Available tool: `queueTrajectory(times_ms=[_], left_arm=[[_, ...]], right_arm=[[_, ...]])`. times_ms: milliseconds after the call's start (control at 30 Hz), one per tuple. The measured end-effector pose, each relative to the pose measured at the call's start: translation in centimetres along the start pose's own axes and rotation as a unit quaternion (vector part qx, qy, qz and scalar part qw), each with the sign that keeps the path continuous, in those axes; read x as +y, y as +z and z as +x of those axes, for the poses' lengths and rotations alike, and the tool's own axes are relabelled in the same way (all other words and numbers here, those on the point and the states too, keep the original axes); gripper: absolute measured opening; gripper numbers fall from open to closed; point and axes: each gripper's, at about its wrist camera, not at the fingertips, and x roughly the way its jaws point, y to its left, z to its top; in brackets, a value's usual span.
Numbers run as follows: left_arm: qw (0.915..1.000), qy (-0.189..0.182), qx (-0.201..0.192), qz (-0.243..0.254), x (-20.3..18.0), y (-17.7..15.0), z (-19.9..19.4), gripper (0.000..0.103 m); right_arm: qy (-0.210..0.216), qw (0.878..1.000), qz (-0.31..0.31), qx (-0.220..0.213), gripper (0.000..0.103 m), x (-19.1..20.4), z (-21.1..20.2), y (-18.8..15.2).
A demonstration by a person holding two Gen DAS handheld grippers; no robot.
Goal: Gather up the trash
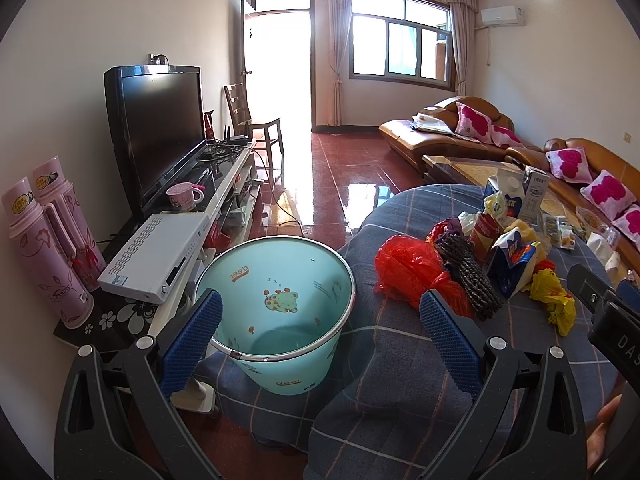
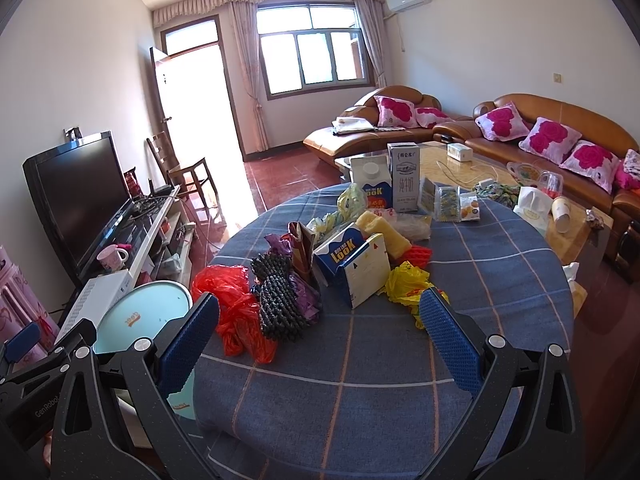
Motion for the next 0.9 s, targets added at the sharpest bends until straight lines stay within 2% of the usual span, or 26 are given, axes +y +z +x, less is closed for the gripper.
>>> queueTrajectory(times_ms=[600,733,900], left_arm=[[1.0,0.0,0.001,0.003,-0.1,-0.1,0.0,0.097],[1.0,-0.001,0.006,0.004,-0.1,-0.4,0.5,0.097],[0.9995,-0.009,0.028,0.006,-0.2,-1.5,2.4,0.097]], right_arm=[[-0.002,1.0,0.004,0.006,0.098,-0.3,0.4,-0.4],[-0.02,1.0,0.007,0.013,0.098,-2.1,1.3,-1.1],[-0.057,0.997,0.021,0.05,0.098,-6.0,3.9,-2.8]])
